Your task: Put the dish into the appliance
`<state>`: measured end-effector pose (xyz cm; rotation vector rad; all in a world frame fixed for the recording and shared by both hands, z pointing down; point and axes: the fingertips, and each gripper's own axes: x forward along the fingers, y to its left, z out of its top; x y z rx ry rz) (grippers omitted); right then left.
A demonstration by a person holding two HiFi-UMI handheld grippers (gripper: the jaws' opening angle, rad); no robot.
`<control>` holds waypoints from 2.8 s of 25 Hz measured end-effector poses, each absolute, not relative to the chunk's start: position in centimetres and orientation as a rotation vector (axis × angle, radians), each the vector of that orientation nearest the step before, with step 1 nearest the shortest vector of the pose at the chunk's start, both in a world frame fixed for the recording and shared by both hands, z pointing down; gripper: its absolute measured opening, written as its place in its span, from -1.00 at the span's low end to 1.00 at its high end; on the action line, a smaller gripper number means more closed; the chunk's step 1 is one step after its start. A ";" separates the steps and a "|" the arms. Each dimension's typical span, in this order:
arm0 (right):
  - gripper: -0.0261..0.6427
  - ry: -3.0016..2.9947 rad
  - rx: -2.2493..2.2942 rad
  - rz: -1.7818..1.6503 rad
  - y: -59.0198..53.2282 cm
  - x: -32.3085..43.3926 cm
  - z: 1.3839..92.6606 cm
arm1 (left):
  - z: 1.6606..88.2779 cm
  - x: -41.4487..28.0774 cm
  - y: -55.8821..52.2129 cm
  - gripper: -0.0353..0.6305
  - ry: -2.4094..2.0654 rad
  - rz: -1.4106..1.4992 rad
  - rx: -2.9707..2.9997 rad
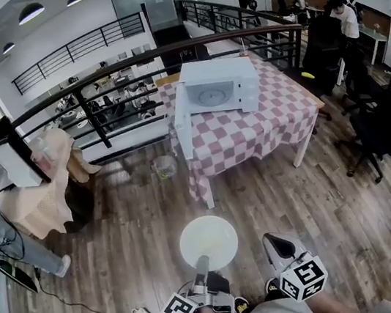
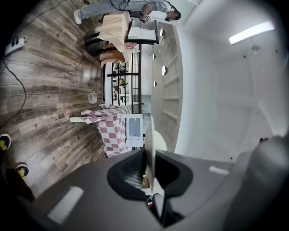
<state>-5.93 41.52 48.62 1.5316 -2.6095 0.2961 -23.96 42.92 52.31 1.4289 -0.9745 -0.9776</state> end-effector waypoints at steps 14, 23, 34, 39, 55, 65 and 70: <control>-0.92 -2.604 1.596 0.226 39.2 -5.3 48.2 | 52.7 -24.4 40.6 -0.81 -0.962 -0.968 1.441; -0.92 -2.608 1.569 0.258 34.4 -5.0 49.6 | 52.8 -23.7 35.9 -0.81 -0.966 -0.967 1.451; -0.92 -2.607 1.575 0.276 24.2 -2.1 50.6 | 53.7 -20.4 25.5 -0.81 -0.966 -0.917 1.450; -0.92 -2.614 1.575 0.289 19.0 -0.2 50.4 | 53.2 -18.4 20.1 -0.81 -0.961 -0.899 1.467; -0.92 -2.667 1.476 0.308 5.8 4.5 50.1 | 53.2 -13.0 7.6 -0.81 -1.013 -0.939 1.400; -0.92 -2.715 1.445 0.290 1.8 7.1 49.8 | 53.1 -9.7 3.8 -0.81 -1.017 -0.960 1.400; -0.92 -2.725 1.443 0.294 1.1 8.1 50.0 | 53.1 -8.7 3.1 -0.81 -1.024 -0.958 1.406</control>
